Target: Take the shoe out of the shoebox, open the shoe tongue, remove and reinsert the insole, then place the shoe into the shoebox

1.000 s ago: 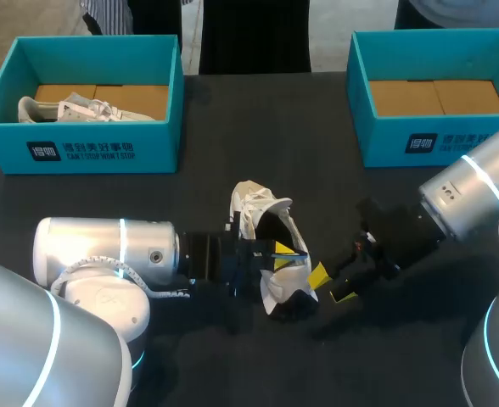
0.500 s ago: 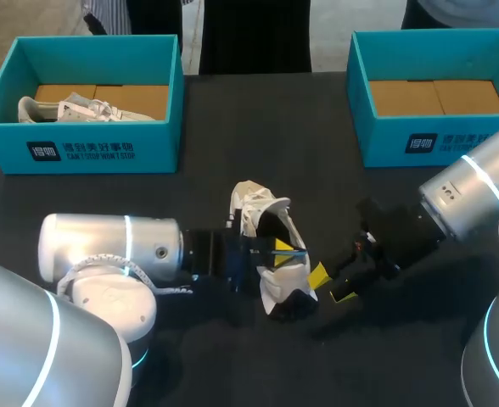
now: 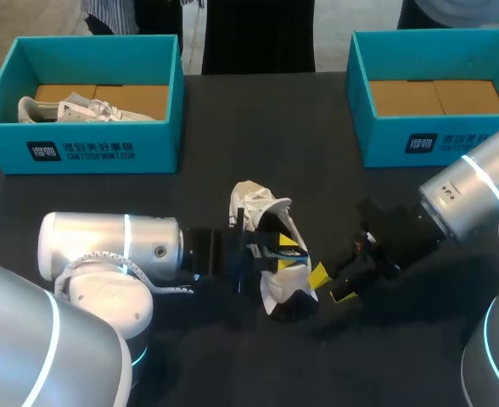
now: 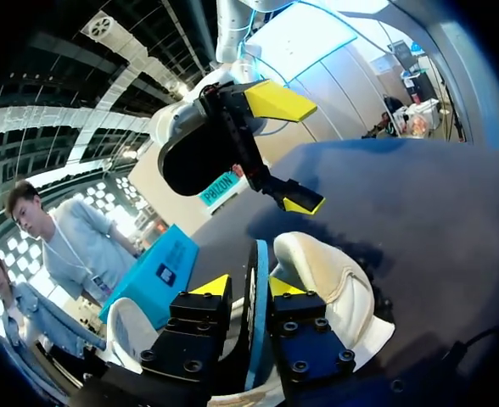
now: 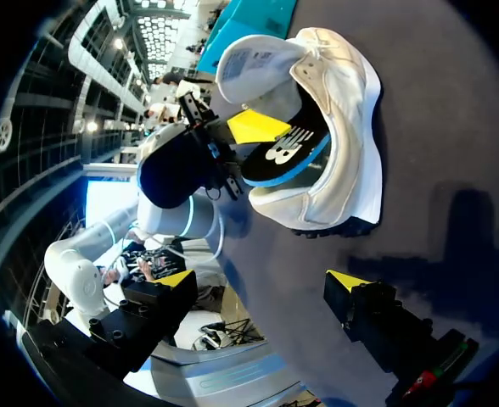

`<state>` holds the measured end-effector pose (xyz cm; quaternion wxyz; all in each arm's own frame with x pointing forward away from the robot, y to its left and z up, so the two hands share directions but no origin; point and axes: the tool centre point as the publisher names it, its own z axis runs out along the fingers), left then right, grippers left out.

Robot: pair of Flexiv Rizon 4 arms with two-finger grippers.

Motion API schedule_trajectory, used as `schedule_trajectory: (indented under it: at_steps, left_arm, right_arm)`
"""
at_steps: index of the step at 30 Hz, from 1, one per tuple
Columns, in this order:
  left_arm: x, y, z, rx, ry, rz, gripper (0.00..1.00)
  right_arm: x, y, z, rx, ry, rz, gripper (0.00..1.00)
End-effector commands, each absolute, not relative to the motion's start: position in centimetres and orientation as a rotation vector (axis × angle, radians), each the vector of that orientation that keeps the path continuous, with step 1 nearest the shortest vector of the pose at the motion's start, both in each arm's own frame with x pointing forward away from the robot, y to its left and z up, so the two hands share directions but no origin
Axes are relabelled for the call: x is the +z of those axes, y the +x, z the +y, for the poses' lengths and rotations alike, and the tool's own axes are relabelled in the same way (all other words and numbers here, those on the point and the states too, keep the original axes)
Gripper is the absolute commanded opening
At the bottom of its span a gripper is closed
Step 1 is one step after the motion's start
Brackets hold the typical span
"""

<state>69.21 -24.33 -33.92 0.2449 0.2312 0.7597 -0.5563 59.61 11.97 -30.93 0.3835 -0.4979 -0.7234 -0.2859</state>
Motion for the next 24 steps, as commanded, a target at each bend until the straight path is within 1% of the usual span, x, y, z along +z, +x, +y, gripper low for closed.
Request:
schedule_trajectory:
  at_steps: [1,3,4,5,6,24]
  left_arm:
    - [-33.7,68.6,-23.6,-1.532,0.639,2.069,0.22]
    - [-33.7,68.4,-23.6,-1.533,0.646,2.071,0.2]
    - [-33.7,68.4,-23.7,-1.533,0.649,2.072,0.16]
    - [-33.8,68.5,-23.7,-1.529,0.654,2.077,0.05]
    - [-33.9,68.6,-23.8,-1.527,0.655,2.079,0.0]
    - [-35.3,70.3,-23.8,-1.453,0.653,2.129,0.0]
  right_arm:
    - [-30.9,59.5,12.0,-0.729,-1.272,-1.845,1.0]
    - [-30.9,59.5,12.0,-0.729,-1.272,-1.845,1.0]
    - [-30.9,59.5,12.0,-0.729,-1.272,-1.845,1.0]
    - [-30.9,59.5,12.0,-0.729,-1.272,-1.845,1.0]
    - [-30.9,59.5,12.0,-0.729,-1.272,-1.845,1.0]
    - [-30.9,59.5,12.0,-0.729,-1.272,-1.845,1.0]
